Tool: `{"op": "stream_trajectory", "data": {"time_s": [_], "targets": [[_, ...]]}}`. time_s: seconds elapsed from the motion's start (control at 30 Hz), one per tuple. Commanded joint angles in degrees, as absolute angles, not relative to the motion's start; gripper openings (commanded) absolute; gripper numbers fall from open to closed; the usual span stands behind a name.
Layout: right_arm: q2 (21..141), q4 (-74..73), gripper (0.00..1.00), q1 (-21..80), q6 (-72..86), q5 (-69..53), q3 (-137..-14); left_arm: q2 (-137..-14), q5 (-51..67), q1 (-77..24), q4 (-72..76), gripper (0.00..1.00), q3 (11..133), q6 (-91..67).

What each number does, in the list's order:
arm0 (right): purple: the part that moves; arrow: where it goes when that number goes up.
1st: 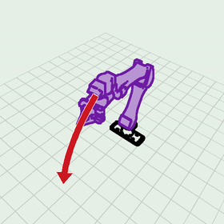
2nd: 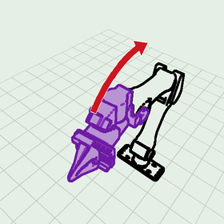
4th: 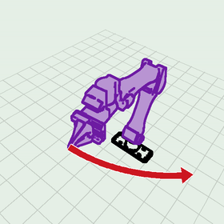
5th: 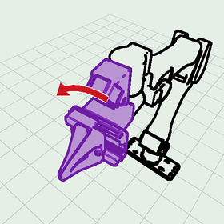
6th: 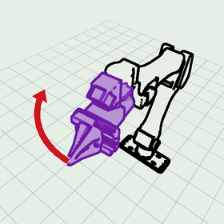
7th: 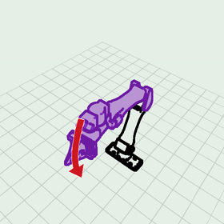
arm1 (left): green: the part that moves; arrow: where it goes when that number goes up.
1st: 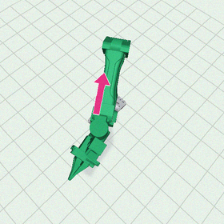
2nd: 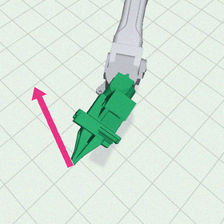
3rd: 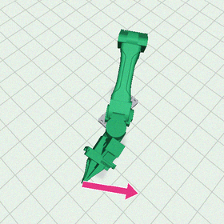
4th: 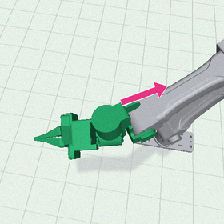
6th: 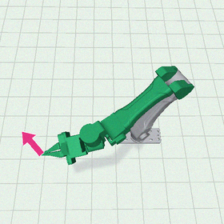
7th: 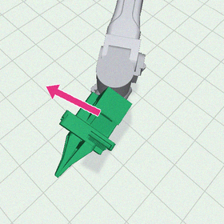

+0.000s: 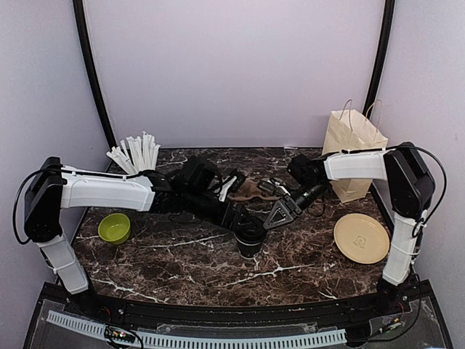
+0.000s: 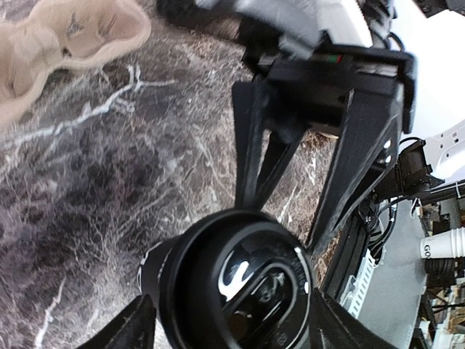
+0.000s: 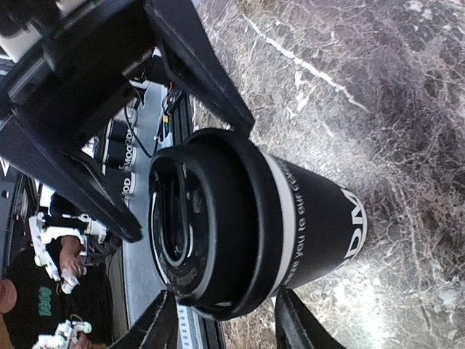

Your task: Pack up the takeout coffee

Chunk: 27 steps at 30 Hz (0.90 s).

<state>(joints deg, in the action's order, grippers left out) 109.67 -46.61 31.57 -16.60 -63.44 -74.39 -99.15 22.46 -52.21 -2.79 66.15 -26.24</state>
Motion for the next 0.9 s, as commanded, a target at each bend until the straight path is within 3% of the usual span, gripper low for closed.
{"op": "stream_trajectory", "data": {"time_s": [0.0,0.03,0.1,0.2,0.33,0.6,0.87], "targets": [[108.49,-50.32,0.48,31.55,-21.27,-64.92,-75.35,-96.35,20.33,-52.95,-5.85,0.78,69.67,-24.80],[108.15,-50.28,0.49,31.55,-21.31,-64.76,-75.02,-95.48,19.65,-53.03,-6.65,0.79,70.02,-24.92],[107.39,-50.09,0.50,31.52,-21.53,-63.87,-74.30,-93.58,18.07,-53.20,-7.92,0.93,69.45,-25.86],[105.95,-46.72,0.49,31.47,-18.64,-60.24,-72.40,-90.03,12.68,-53.05,-9.79,0.95,65.63,-29.77],[106.05,-43.44,0.43,31.25,-16.00,-57.55,-71.45,-85.50,10.26,-51.77,-8.68,0.85,59.57,-36.97],[107.59,-44.39,0.36,31.28,-16.08,-58.19,-73.42,-88.32,17.97,-51.15,-1.16,0.45,55.83,-42.12],[107.51,-44.09,0.34,31.26,-15.77,-58.01,-73.21,-89.57,19.39,-50.73,1.91,0.43,55.55,-42.43]]}}
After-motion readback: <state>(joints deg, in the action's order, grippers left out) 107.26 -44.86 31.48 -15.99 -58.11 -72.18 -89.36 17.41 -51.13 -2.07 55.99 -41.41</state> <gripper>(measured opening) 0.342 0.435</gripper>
